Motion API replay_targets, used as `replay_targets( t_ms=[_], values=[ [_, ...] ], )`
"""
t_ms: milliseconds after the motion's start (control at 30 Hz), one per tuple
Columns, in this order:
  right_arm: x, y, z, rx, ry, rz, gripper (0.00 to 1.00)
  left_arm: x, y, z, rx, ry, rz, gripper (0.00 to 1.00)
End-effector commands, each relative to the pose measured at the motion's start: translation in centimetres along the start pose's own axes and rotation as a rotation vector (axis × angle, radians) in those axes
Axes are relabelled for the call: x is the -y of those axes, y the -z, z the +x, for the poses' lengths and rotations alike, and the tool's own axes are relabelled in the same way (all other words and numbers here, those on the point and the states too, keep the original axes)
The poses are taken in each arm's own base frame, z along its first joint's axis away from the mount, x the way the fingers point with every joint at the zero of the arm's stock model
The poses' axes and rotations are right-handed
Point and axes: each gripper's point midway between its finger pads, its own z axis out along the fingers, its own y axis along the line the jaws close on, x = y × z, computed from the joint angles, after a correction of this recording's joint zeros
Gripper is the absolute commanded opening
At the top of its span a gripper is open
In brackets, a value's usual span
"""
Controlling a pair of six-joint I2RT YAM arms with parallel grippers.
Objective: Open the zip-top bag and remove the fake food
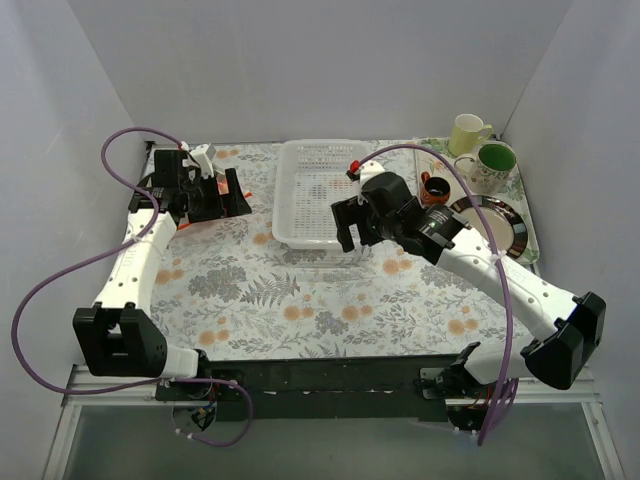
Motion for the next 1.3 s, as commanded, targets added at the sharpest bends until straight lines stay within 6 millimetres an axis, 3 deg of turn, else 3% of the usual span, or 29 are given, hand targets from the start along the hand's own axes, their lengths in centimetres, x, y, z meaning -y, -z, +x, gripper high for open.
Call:
replay_targets(
  t_ms=[0,67,200,233,267,400,433,467,567,667,700,733,800,833,867,900,967,1000,1100,1133,1267],
  values=[
    [-0.6,-0.7,-2.0,0.062,0.028,-0.013,0.98,-1.3,-0.7,-0.8,0.035,-0.002,-0.057,0.98],
    [-0.6,-1.7,-2.1,0.05,0.064,-0.004,0.98,-2.6,-1.7,-1.0,0.032,0.004,-0.107,0.98],
    [-0.3,-3.9,-4.1,0.065,0.132,0.049,0.98,-4.5,-4.0,-3.0,0.067,0.011,-0.172,0.98],
    [-0.4,-5.0,-5.0,0.066,0.143,0.063,0.98,-4.8,-4.1,-4.3,0.093,0.012,-0.194,0.98],
    [-0.2,-5.5,-5.6,0.076,0.149,0.085,0.98,-5.7,-5.3,-4.4,0.076,0.025,-0.211,0.98],
    [0.1,-8.1,-7.7,0.085,0.199,0.149,0.98,-7.7,-6.9,-6.6,0.107,0.055,-0.265,0.98],
    [0.2,-9.4,-7.6,0.07,0.209,0.164,0.98,-9.3,-6.5,-7.2,0.124,0.085,-0.289,0.98],
    [0.4,-9.6,-8.9,0.102,0.206,0.188,0.98,-9.8,-6.5,-7.9,0.141,0.092,-0.291,0.98],
    [1.3,-11.5,-10.2,0.129,0.189,0.211,0.98,-12.5,-7.2,-8.2,0.138,0.124,-0.322,0.98],
    [2.4,-13.7,-10.1,0.122,0.104,0.193,0.92,-14.8,-7.6,-7.9,0.117,0.153,-0.352,0.98],
    [2.7,-14.6,-9.4,0.104,0.079,0.188,0.87,-15.6,-7.4,-7.8,0.117,0.155,-0.374,0.98],
    [2.9,-15.2,-8.9,0.093,0.044,0.182,0.7,-15.8,-7.2,-7.9,0.122,0.148,-0.386,0.98],
    [3.4,-16.7,-7.2,0.057,0.015,0.18,0.33,-16.5,-6.7,-7.5,0.134,0.121,-0.425,0.98],
    [3.5,-17.1,-6.5,0.041,0.005,0.18,0.06,-16.6,-6.3,-7.4,0.144,0.109,-0.439,0.98],
    [3.4,-17.4,-5.9,0.03,-0.016,0.176,0.01,-16.3,-5.2,-8.4,0.197,0.086,-0.445,0.98],
    [3.5,-18.0,-4.3,0.002,-0.023,0.174,0.01,-16.6,-5.1,-7.6,0.187,0.063,-0.457,0.98],
    [3.2,-18.5,-2.7,-0.028,-0.052,0.157,0.01,-16.4,-3.6,-8.4,0.244,0.024,-0.477,0.98],
    [3.4,-18.7,-1.3,-0.055,-0.06,0.157,0.01,-17.0,-3.6,-7.5,0.229,0.01,-0.487,0.98],
    [3.2,-18.7,0.4,-0.074,-0.092,0.146,0.01,-18.7,-3.2,-6.5,0.207,-0.006,-0.515,0.98],
    [3.4,-18.8,2.2,-0.105,-0.096,0.15,0.01,-19.0,-3.5,-5.6,0.168,-0.004,-0.507,0.98],
    [3.5,-18.4,5.7,-0.156,-0.123,0.147,0.01,-22.0,-4.6,-2.9,0.085,-0.02,-0.583,0.98]
  ],
)
